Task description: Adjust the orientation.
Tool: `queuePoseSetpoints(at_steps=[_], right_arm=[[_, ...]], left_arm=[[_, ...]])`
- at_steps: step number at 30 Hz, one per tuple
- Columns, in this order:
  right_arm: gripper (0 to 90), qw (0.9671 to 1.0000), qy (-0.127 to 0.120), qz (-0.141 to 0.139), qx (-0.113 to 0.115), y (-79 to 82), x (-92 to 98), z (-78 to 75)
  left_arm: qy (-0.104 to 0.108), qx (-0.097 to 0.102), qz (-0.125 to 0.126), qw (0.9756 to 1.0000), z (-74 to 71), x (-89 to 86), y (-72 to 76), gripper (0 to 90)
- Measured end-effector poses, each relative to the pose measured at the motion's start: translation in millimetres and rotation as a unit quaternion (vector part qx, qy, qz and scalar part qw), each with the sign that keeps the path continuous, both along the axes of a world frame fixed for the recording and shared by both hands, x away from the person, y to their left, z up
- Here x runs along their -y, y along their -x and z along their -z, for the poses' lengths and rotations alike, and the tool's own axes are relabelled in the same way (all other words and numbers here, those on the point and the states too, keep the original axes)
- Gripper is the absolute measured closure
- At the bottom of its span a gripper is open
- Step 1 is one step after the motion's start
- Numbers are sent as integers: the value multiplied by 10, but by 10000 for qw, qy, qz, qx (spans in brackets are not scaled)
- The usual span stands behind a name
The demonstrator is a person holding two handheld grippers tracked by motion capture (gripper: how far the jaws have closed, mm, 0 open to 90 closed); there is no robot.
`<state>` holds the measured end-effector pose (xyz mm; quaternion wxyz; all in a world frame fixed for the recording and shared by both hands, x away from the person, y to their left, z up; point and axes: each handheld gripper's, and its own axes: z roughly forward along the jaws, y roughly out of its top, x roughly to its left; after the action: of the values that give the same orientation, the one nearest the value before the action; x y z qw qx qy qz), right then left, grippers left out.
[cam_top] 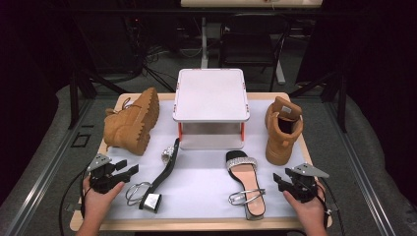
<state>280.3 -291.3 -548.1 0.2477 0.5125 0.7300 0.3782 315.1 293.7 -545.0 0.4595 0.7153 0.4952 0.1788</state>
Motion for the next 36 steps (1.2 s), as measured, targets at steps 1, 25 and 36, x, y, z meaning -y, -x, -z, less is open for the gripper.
queuePoseSetpoints(at_steps=[1, 25, 36], right_arm=[[467, 10000, 16, -28, -11, 5, 1, -7], [480, 9997, -197, -111, -104, 18, -25, -25], [480, 9997, -200, -89, -96, 26, -8, -37]], left_arm=[[4, -8, -4, 10000, 0, 0, 3, 414], [81, -52, -51, 9999, -7, -36, 59, 415], [166, -146, 116, 9997, -19, 24, 117, 445]])
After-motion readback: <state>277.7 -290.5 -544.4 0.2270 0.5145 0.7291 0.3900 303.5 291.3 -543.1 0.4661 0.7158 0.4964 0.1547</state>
